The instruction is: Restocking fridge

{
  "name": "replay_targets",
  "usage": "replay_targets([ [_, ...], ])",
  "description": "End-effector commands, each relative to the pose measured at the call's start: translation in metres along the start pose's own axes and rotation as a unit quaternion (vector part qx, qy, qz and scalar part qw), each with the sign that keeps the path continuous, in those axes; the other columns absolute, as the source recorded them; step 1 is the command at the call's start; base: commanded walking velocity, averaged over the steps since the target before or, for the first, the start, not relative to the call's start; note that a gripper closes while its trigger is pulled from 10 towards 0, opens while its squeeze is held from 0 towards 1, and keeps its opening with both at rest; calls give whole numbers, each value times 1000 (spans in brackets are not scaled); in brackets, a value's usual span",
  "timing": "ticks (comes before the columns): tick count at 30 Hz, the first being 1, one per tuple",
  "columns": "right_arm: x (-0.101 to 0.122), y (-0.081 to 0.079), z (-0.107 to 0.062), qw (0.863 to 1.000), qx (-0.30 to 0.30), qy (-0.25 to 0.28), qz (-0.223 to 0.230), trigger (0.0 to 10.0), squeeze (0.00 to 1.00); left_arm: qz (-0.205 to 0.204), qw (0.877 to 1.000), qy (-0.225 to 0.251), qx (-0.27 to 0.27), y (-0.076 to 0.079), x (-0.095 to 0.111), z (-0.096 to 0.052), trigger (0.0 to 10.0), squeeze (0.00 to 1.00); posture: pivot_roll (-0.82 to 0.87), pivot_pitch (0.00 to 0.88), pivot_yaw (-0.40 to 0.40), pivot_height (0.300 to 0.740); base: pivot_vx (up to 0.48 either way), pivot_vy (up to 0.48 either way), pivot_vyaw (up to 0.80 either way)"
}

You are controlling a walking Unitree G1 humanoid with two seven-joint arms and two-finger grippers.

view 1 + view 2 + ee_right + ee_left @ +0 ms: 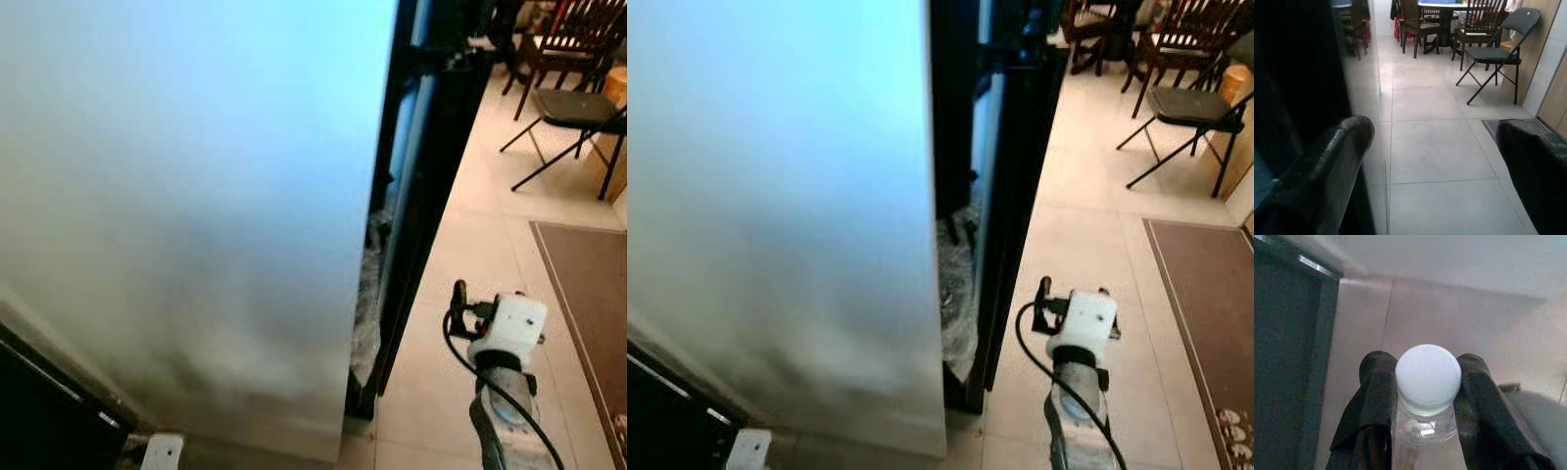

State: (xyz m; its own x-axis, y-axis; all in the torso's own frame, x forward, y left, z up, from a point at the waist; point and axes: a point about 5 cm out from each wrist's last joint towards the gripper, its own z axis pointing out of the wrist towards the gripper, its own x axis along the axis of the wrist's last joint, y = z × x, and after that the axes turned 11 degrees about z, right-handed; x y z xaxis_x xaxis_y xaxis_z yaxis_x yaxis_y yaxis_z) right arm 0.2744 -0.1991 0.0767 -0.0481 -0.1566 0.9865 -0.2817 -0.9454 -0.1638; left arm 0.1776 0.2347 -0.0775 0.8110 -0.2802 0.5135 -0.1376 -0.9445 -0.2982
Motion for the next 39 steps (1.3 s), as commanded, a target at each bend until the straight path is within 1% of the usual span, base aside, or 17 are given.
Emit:
replay_targets([
  [1, -1, 2, -2, 1000, -4, -3, -1, 10000, 0, 1, 1000, -20, -7, 6, -8, -1, 10000, 0, -25, 0, 23, 740, 0, 0, 0],
  [8, -1, -1, -3, 1000, 2, -4, 0, 10000, 0, 1, 1000, -18, -9, 9, -6, -1, 10000, 0, -25, 0, 21, 740, 0, 0, 0],
  [11, -4, -4, -6, 1000, 11, -13, 0, 10000, 0, 1, 1000, -17, -9, 10, -5, 0, 10000, 0, -27, 0, 21, 740, 0, 0, 0],
  [17, -6, -6, -7, 999, 23, -23, 0, 10000, 0, 2, 1000, -17, -9, 10, -5, -1, 10000, 0, -29, 0, 21, 740, 0, 0, 0],
  [18, -6, -10, -3, 998, 49, -34, 0, 10000, 0, 2, 1000, -17, -9, 10, -4, 0, 10000, 0, -30, 0, 23, 740, 0, 0, 0],
  [19, -6, -12, -2, 998, 59, -37, 0, 10000, 0, 3, 1000, -16, -9, 10, -3, 0, 10000, 0, -30, 0, 23, 740, 0, 0, 0],
  [22, -6, -13, 0, 997, 67, -40, 0, 10000, 0, 3, 1000, -16, -10, 10, -3, 0, 10000, 0, -30, 0, 23, 740, 0, 0, 0],
  [24, -2, -15, 8, 995, 86, -44, 0, 10000, 0, 2, 1000, -13, -9, 10, 0, 0, 10000, 0, -29, 0, 25, 740, 0, 0, 0],
  [25, -2, -15, 8, 995, 86, -44, 0, 10000, 0, 2, 1000, -13, -9, 10, 0, 0, 10000, 0, -29, 0, 25, 740, 0, 0, 0],
  [26, 3, -19, 15, 992, 115, -45, -7, 10000, 0, 2, 1000, -11, -9, 11, 1, 1, 10000, 0, -30, 0, 26, 740, 0, 0, 0],
  [29, 5, -22, 17, 990, 130, -42, -15, 10000, 0, 2, 1000, -10, -10, 11, 2, 1, 10000, 0, -26, 0, 25, 740, 0, 0, 0],
  [34, 10, -23, 23, 990, 136, -42, 0, 10000, 0, 2, 1000, -10, -9, 10, 1, 1, 10000, 0, -25, 0, 29, 740, 0, 0, 0],
  [35, 10, -25, 24, 988, 146, -47, 17, 10000, 0, 1, 1000, -10, -10, 10, 0, 0, 10000, 0, -24, 0, 31, 740, 0, 0, 0],
  [39, 12, -30, 26, 985, 165, -53, 24, 10000, 0, 0, 1000, -9, -11, 10, 1, 1, 10000, 0, -21, 0, 31, 740, 0, 0, 0],
])
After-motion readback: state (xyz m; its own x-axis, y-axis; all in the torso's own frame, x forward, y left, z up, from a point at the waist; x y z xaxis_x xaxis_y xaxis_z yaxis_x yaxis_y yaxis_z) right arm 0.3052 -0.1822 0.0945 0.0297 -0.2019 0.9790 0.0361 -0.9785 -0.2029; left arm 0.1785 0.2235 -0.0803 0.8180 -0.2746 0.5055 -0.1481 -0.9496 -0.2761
